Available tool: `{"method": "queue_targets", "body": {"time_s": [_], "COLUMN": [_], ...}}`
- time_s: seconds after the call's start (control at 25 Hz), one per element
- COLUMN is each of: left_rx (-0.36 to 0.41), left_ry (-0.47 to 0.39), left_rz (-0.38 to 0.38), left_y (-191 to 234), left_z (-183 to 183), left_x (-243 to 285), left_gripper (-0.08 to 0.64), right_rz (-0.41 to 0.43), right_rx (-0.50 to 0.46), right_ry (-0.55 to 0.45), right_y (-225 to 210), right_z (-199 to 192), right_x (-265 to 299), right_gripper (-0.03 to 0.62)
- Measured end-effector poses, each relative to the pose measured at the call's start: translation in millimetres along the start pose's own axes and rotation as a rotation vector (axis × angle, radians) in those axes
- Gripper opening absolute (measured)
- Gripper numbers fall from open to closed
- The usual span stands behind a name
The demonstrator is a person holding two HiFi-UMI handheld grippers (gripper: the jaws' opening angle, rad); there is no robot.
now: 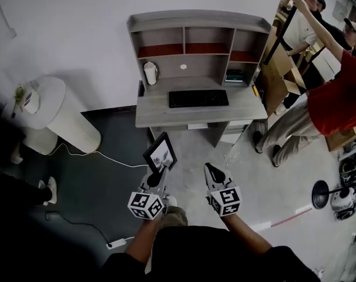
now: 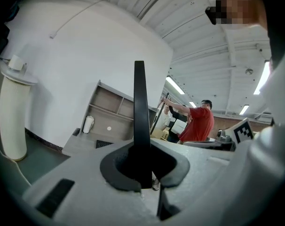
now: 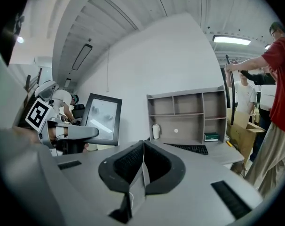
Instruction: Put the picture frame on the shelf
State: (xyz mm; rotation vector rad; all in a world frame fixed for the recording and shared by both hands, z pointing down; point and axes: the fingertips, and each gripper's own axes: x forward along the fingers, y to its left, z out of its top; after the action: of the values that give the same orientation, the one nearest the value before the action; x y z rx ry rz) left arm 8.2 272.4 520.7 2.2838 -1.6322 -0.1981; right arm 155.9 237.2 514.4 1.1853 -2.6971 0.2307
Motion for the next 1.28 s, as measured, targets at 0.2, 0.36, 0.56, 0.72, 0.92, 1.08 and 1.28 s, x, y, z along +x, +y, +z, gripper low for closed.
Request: {"method": "queue_targets", "body": {"time_s": [0.2,0.36,0.56,0.72,0.92,1.08,1.28], "left_rx": [0.014,0.007,-0.008,-0.01,0.007,-0.002,-0.001], "left_ry": [0.022,0.04,0.047,0.054,0.094,0.1,0.099], "left_rz": [-0.048,-0.057,-0.071,-0.1,-0.16,-0.18,-0.164], "left_y": [43.1,71.5,105.9,136.4,163.5,174.5,199.7], "left_z": [23.9,37.7,56.1,68.4,75.3,79.1,86.1], "left_x": [19.5,27.7,41.6,52.3,69.9,86.7,111.5], "left_gripper": [0.04,0.04,0.04,0.04,0.04,0.04,0.04], "right_rz": [-0.031,-0.049,-0.066,-0.091,-0.075,-0.071,-0.054], "right_rx": [-0.005,-0.001,-0.001,-0.004,-0.001,-0.011,-0.001], "right_ry": [0.023,0.025,0.023,0.012,0.003,0.031,0.028], "right_y": [1.9,6.8,8.1,6.9,16.8,18.7,11.1], "right_z": [16.6,29.5,47.4,62.7,75.0,69.7,66.0], "right_x": [57.5,90.1,135.7,170.5,197.7,208.9,231.9], "right_gripper": [0.014,0.014,0.014,0.014,0.014,0.014,0.014]}}
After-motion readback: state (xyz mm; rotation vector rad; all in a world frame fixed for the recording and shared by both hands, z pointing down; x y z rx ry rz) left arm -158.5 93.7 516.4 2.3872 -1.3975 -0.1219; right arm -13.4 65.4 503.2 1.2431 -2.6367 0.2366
